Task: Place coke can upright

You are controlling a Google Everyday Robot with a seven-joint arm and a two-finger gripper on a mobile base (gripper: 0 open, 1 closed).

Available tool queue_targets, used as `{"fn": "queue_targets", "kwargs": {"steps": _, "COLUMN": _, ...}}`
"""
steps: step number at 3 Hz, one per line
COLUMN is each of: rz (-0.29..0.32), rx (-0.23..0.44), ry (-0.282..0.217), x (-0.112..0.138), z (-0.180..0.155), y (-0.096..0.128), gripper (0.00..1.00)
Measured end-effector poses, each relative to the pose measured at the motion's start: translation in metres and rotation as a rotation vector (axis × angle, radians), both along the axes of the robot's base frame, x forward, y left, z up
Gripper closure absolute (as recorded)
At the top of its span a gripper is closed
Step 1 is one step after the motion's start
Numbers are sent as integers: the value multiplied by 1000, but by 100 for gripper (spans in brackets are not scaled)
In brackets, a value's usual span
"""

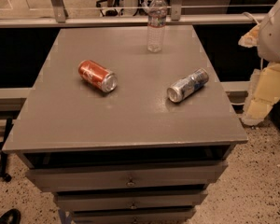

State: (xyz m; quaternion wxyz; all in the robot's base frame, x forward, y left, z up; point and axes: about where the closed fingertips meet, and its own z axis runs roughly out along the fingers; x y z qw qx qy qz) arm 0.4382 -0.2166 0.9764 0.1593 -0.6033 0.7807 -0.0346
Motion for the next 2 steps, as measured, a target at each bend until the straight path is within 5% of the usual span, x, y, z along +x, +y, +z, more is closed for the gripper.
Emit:
{"fn": "queue_targets", "kwargs": {"steps": 1, "rz": 8, "rx": 18, "ry": 2, "x": 3, "z": 0, "y": 8, "gripper": 0}}
{"fn": "queue_targets", "kwargs": {"steps": 2, "rz": 54, "rx": 115, "ry": 19, "x": 19, "z": 0, "y": 51, "gripper": 0}}
